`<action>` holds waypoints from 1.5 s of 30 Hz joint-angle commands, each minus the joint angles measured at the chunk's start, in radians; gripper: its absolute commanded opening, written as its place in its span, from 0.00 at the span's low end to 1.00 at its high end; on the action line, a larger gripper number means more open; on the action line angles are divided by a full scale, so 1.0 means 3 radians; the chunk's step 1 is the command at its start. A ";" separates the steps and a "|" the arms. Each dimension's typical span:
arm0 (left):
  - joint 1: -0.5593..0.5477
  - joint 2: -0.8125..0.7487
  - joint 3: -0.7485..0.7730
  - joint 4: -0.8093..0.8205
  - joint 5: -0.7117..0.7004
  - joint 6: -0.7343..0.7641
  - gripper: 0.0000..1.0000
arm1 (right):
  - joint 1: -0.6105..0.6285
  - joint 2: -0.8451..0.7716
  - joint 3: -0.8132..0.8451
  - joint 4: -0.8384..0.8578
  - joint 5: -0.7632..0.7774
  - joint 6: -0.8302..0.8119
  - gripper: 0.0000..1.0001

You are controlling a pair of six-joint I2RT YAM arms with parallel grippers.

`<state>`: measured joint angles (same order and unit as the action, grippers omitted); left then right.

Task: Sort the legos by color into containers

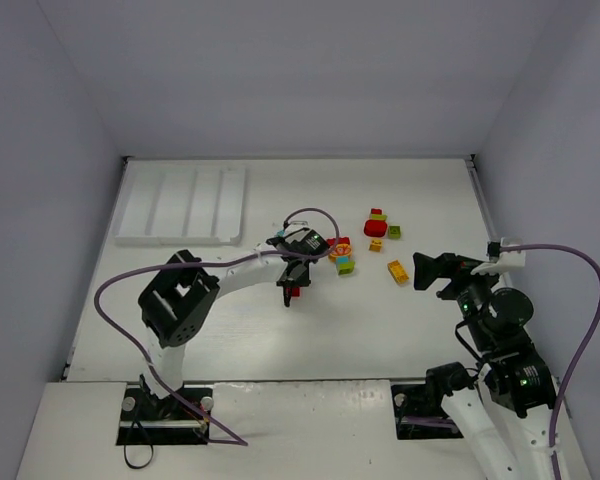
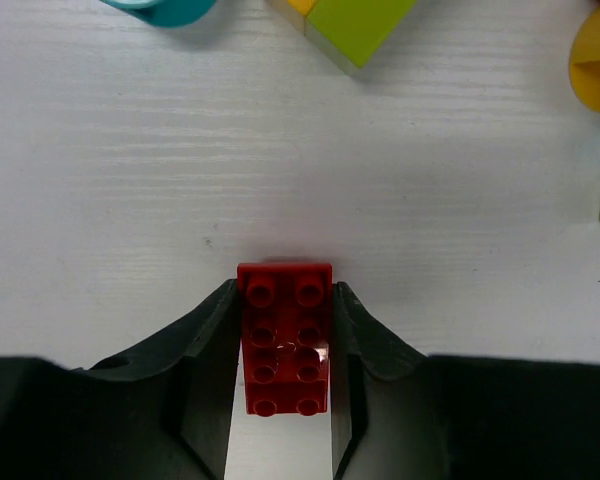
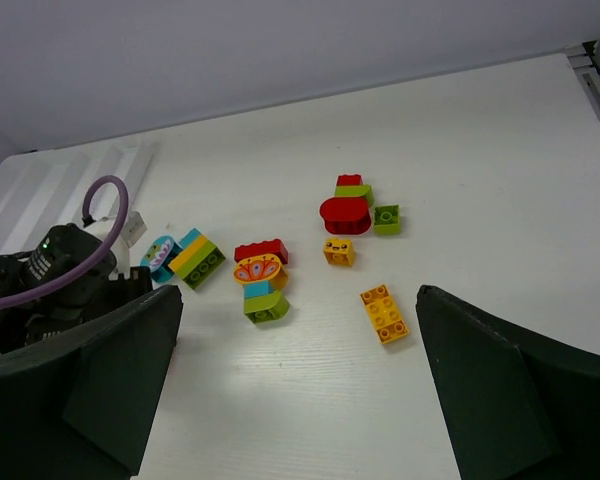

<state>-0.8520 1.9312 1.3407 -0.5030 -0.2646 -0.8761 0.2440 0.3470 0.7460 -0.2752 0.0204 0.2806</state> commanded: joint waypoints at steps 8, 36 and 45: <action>0.0669 -0.1247 -0.0051 -0.0200 -0.0745 0.1250 0.04 | 0.0015 0.0060 0.0080 0.0125 -0.0170 0.0011 1.00; 0.3464 0.0280 0.1196 0.1053 0.0452 0.3375 0.02 | 0.0015 0.0311 0.0091 0.0084 -0.0942 0.0031 1.00; 0.3638 0.0762 0.1692 0.0818 0.0703 0.3344 0.33 | 0.0015 0.0326 0.0091 0.0084 -0.0994 0.0026 1.00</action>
<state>0.2150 2.1838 1.7710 -0.2581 -0.0826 0.1062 0.2440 0.4213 0.7517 -0.3046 -0.2539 0.2878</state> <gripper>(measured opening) 0.313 0.999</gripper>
